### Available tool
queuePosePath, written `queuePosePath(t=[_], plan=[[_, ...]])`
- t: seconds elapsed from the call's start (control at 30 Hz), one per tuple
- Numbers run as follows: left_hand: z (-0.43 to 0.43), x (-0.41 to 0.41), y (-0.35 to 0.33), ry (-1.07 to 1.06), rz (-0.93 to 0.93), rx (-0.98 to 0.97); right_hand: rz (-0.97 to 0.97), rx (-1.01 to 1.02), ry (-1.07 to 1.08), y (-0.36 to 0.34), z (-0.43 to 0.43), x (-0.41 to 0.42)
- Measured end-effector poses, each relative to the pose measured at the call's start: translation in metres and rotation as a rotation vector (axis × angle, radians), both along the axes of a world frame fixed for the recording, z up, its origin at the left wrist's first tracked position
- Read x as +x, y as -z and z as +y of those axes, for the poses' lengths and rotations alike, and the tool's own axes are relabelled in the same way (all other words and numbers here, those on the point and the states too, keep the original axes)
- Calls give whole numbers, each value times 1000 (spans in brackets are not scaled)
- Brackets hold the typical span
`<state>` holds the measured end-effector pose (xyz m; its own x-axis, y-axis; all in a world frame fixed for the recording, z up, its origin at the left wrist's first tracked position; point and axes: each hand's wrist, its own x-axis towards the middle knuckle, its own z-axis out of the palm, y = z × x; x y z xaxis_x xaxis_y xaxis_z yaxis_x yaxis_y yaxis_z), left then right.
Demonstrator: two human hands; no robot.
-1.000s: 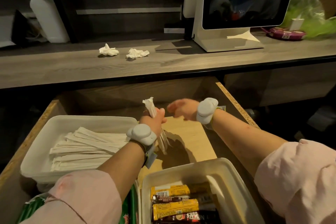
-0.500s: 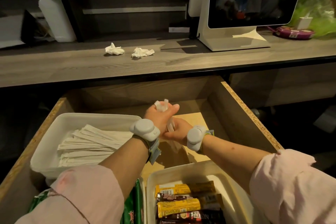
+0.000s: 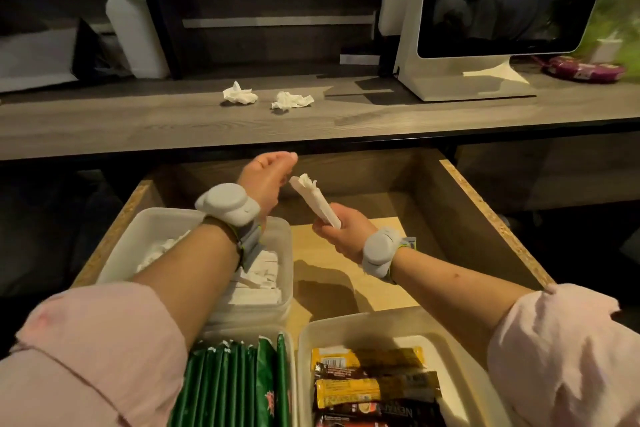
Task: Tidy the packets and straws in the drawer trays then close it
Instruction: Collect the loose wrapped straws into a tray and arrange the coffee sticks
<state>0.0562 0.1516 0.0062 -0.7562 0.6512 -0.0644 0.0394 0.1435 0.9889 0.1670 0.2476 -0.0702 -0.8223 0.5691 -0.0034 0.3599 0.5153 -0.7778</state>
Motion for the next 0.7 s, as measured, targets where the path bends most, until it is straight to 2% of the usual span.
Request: queuePosePath(t=[0.07, 0.17, 0.3, 0.47, 0.57, 0.63, 0.7], plan=[[-23, -27, -10, -69, 25, -38, -55, 160, -67, -14, -11, -16], [-50, -56, -9, -137, 104, -110, -127, 262, -192, -33, -29, -39], [-82, -74, -3, -169, 191, -133, -324, 408, -334, -36, -59, -70], [-112, -89, -3, -171, 242, -192, -351, 523, -391, -31, -91, -93], [-121, -95, -1, -179, 216, -219, -377, 453, -442, -28, -103, -105], [-124, -97, 3, -191, 215, -242, -478, 380, -508, -28, -106, -109], [-125, -97, 5, -164, 218, -277, -407, 410, -476, -33, -100, -103]])
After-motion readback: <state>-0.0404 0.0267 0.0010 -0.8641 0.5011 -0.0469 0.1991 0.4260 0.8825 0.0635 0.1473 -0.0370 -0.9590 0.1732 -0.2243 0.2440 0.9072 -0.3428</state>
